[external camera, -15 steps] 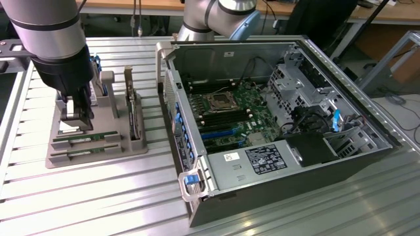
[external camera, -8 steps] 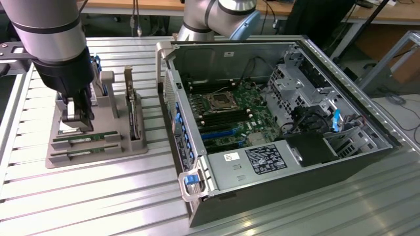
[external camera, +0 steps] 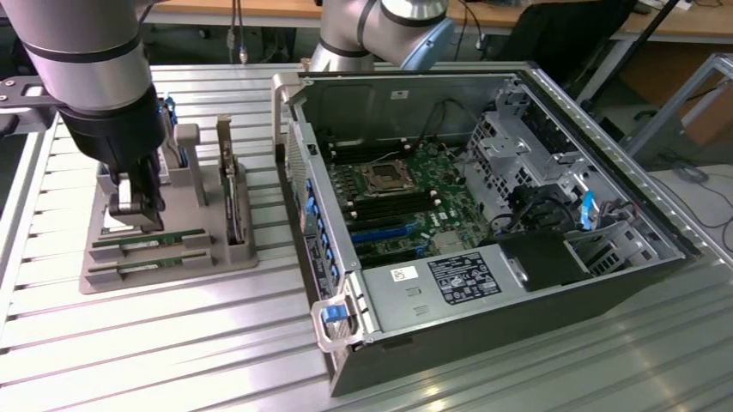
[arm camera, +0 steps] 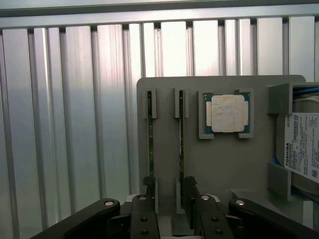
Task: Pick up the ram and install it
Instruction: 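Pick up the ram and move it above insertion slot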
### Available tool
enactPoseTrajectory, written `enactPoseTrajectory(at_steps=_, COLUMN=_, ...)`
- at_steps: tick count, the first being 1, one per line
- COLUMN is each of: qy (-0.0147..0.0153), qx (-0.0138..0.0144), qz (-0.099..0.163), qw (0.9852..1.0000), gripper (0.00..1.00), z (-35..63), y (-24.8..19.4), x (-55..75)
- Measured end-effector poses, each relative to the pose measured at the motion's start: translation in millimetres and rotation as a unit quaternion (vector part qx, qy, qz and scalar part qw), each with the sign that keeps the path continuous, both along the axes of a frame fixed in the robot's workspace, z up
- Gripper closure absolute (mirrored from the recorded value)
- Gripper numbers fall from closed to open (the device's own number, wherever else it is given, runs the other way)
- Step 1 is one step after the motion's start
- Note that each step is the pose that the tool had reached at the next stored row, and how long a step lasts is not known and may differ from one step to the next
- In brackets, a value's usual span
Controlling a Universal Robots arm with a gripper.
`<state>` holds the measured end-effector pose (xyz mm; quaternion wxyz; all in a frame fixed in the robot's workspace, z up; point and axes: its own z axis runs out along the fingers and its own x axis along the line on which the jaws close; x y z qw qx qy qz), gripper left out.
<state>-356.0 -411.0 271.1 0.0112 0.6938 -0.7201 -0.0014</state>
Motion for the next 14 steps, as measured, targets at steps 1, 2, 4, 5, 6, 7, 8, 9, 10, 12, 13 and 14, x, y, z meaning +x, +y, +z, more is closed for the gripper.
enactPoseTrajectory(at_steps=1, qy=0.0000, qx=0.0000, qz=0.000, qw=1.0000, gripper=0.64, z=-0.5, y=0.0, x=0.0)
enactPoseTrajectory(at_steps=2, qy=0.0000, qx=0.0000, qz=0.000, qw=1.0000, gripper=0.64, z=-0.9, y=0.0, x=0.0)
enactPoseTrajectory(at_steps=4, qy=0.0000, qx=0.0000, qz=0.000, qw=1.0000, gripper=0.64, z=-1.6, y=0.0, x=0.0)
enactPoseTrajectory(at_steps=5, qy=0.0000, qx=0.0000, qz=0.000, qw=1.0000, gripper=0.64, z=-1.9, y=0.0, x=0.0)
enactPoseTrajectory(at_steps=6, qy=0.0000, qx=0.0000, qz=0.000, qw=1.0000, gripper=0.64, z=-2.2, y=0.0, x=0.0)
enactPoseTrajectory(at_steps=7, qy=0.0000, qx=0.0000, qz=0.000, qw=1.0000, gripper=0.64, z=-2.5, y=0.0, x=0.0)
enactPoseTrajectory(at_steps=8, qy=0.0000, qx=0.0000, qz=0.000, qw=1.0000, gripper=0.64, z=-2.6, y=0.0, x=0.0)
enactPoseTrajectory(at_steps=9, qy=0.0000, qx=0.0000, qz=0.000, qw=1.0000, gripper=0.64, z=-2.9, y=0.0, x=0.0)
enactPoseTrajectory(at_steps=10, qy=0.0000, qx=0.0000, qz=0.000, qw=1.0000, gripper=0.64, z=-3.3, y=0.0, x=0.0)
enactPoseTrajectory(at_steps=12, qy=0.0000, qx=0.0000, qz=0.000, qw=1.0000, gripper=0.64, z=-3.8, y=0.0, x=0.0)
enactPoseTrajectory(at_steps=13, qy=0.0000, qx=0.0000, qz=0.001, qw=1.0000, gripper=0.64, z=-4.0, y=0.0, x=0.0)
enactPoseTrajectory(at_steps=14, qy=0.0000, qx=0.0000, qz=0.001, qw=1.0000, gripper=0.64, z=-4.5, y=0.0, x=0.0)
